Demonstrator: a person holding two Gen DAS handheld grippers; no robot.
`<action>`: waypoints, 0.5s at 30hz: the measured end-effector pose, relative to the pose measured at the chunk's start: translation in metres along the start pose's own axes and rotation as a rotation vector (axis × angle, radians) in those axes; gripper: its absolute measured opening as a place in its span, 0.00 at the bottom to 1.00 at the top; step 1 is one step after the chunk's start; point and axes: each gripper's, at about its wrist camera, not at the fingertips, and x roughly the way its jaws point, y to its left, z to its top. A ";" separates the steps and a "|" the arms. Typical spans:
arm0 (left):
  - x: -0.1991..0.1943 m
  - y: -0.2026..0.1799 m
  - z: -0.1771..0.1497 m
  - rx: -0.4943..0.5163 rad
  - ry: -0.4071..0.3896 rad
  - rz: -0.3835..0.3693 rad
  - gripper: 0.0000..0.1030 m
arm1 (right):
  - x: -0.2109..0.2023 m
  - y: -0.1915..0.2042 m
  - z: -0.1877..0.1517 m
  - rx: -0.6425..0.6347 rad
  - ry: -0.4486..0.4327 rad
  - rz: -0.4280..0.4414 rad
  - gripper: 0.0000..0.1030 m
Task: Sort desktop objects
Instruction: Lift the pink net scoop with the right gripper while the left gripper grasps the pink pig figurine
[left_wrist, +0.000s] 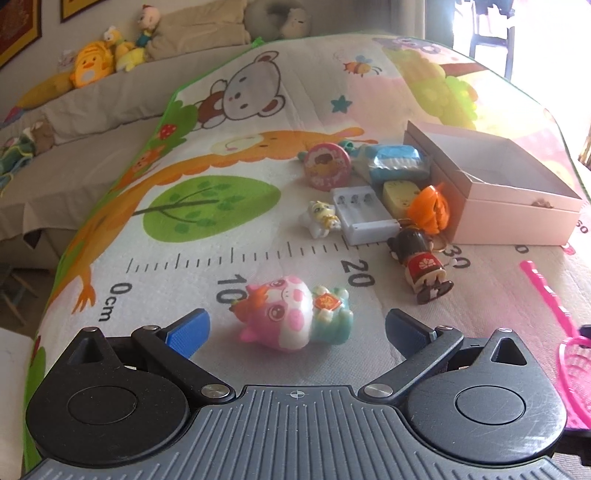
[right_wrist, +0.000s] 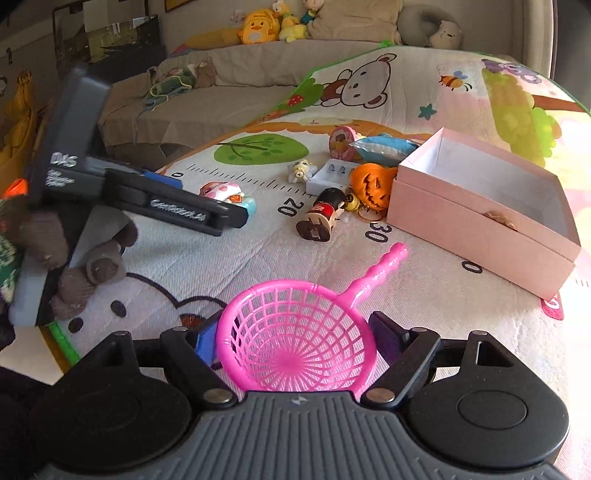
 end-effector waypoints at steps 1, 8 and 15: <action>0.003 -0.004 0.000 0.013 -0.002 0.010 1.00 | -0.009 0.001 -0.003 -0.019 -0.010 -0.010 0.79; 0.012 -0.013 0.001 0.047 0.006 0.067 0.75 | -0.063 -0.009 -0.019 -0.042 -0.089 -0.117 0.79; -0.039 -0.030 0.017 0.091 -0.121 -0.125 0.69 | -0.098 -0.038 -0.020 -0.021 -0.163 -0.206 0.79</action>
